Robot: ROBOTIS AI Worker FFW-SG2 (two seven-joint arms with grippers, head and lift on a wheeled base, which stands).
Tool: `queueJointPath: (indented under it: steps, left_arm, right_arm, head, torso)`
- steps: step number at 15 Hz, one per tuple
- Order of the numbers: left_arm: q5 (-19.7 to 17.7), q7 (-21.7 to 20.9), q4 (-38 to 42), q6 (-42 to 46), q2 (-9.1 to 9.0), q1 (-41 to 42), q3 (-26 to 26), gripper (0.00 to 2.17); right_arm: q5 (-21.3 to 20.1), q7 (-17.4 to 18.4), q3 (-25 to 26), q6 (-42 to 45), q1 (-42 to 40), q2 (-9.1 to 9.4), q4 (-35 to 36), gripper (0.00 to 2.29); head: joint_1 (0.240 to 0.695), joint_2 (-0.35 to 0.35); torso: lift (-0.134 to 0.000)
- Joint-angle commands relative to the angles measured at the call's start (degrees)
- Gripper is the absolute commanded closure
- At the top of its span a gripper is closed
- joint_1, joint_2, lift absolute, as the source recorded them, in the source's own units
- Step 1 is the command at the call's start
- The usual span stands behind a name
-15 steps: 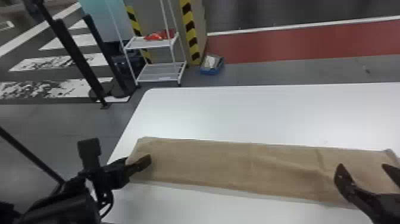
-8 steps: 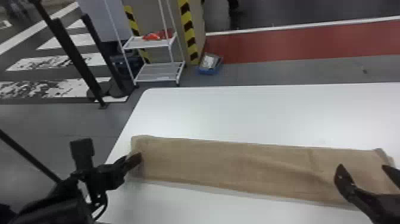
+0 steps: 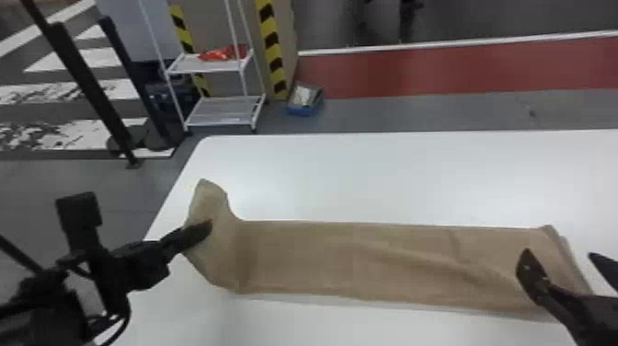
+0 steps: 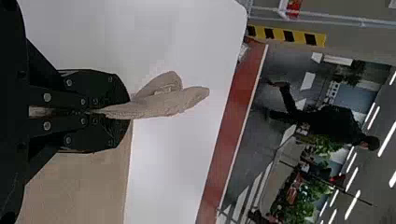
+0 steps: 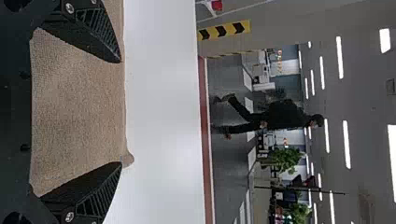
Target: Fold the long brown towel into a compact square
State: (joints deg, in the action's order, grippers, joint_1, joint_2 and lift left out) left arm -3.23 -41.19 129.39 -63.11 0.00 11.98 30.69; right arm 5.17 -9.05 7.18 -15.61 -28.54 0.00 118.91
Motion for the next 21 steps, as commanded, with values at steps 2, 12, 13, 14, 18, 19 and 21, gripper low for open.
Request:
queueJointPath:
  steps: [2, 12, 13, 14, 18, 19, 21]
  left_arm:
    - [2.4, 3.0, 9.2, -8.2, -0.15, 0.3, -12.8, 2.15]
    - [11.8, 16.8, 5.9, -11.4, -0.15, -7.2, -44.2, 2.15]
    - [12.0, 17.8, 4.6, -11.4, -0.15, -7.8, -46.3, 2.15]
    - [12.1, 18.8, 3.5, -11.2, -0.15, -8.0, -48.4, 2.15]
    - [12.2, 25.8, -2.8, -2.6, -0.15, -9.0, -56.7, 0.57]
    - [12.1, 26.7, -4.1, -1.2, -0.15, -9.2, -57.4, 0.00]
    - [11.5, 26.7, -4.1, -0.7, -0.15, -9.0, -57.6, 0.00]
  right_arm:
    - [3.5, -0.1, 4.3, -0.2, -1.2, 0.05, 1.8, 0.10]
    - [10.1, -0.8, 11.7, -0.3, -2.7, 0.05, 3.5, 0.10]
    - [10.1, -0.9, 11.6, -0.3, -2.7, 0.05, 3.4, 0.10]
    - [10.1, -1.4, 11.6, -0.3, -2.5, 0.05, 3.3, 0.10]
    - [10.0, -1.6, 11.5, -0.2, -2.2, 0.05, 2.6, 0.10]
    - [10.0, -1.8, 11.4, -0.2, -2.2, 0.05, 2.6, 0.10]
    - [10.0, -1.9, 11.4, -0.2, -2.3, 0.05, 2.6, 0.10]
  head:
    - [0.695, 0.077]
    - [0.695, -0.308]
    - [0.695, -0.337]
    - [0.695, -0.348]
    - [0.695, -0.350]
    - [0.695, -0.350]
    - [0.695, -0.350]
  torso:
    - [-0.123]
    - [-0.123]
    - [-0.123]
    - [-0.123]
    - [-0.123]
    - [-0.123]
    - [-0.123]
